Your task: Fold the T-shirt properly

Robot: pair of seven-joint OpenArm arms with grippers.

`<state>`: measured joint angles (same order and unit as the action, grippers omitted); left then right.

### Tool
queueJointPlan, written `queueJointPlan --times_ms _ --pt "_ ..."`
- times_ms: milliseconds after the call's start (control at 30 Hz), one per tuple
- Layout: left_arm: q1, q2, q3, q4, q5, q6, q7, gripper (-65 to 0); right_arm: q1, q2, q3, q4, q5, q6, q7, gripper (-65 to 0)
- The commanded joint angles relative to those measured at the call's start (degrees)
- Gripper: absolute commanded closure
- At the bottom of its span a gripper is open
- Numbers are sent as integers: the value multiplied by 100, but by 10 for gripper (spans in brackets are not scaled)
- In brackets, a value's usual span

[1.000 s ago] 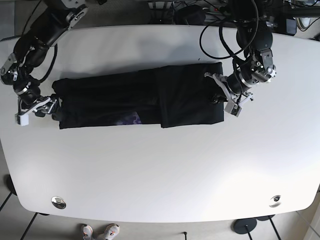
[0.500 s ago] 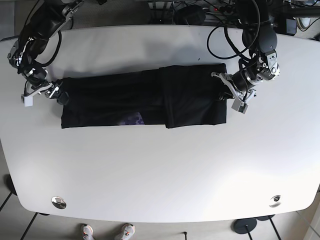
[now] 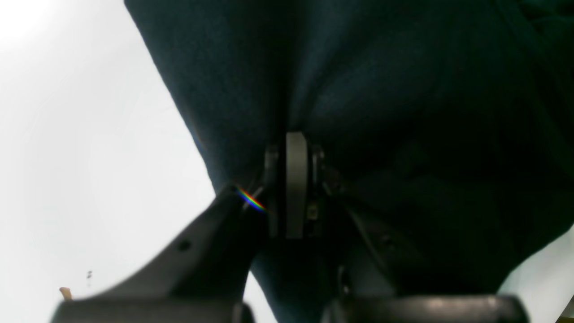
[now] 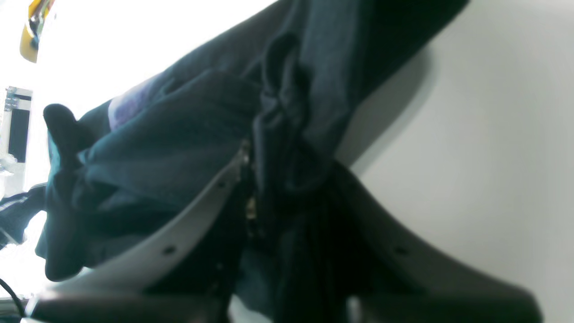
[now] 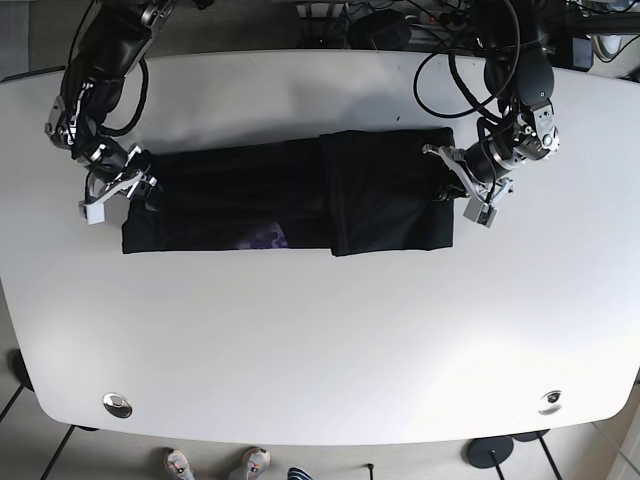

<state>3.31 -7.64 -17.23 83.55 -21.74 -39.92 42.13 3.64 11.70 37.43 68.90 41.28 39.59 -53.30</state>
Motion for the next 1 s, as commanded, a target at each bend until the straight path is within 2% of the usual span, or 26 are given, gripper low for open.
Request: queueJointPlan --times_ms 33,100,167,267,400,533,667,733,800,867,1000 --pt "-54 -5 14 36 95 49 55 0 -131 91 24 991 149 41 147 -33" --pt "-54 56 189 36 95 49 55 0 -333 74 24 1852 158 -333 139 -24" --pt "-54 65 409 36 95 49 55 0 -491 91 -231 2600 158 -570 112 -24" --pt "-63 74 690 36 95 67 55 0 -711 135 -627 3628 158 -720 103 -22" --pt "-63 338 814 36 86 515 55 0 -984 188 -1383 4551 158 -1028 95 -22" --pt "-230 469 814 -52 95 533 55 0 -1045 117 -2103 4727 202 -1063 95 -22" --pt "-388 469 814 -597 86 533 55 0 -1089 -181 -2323 4745 861 -1071 103 -22" --pt "-441 469 814 -711 86 533 55 0 -1028 -305 -2561 4745 914 -1071 103 -22" --pt "-450 469 814 -737 86 533 55 0 -913 -375 -2780 4595 800 -1071 103 -22" --pt "-432 469 814 -728 86 533 55 0 -852 -577 -3123 4314 589 -1071 130 -22" --pt "-432 478 814 -728 51 533 55 0 -597 -929 -3624 3839 -264 -1028 147 -22"
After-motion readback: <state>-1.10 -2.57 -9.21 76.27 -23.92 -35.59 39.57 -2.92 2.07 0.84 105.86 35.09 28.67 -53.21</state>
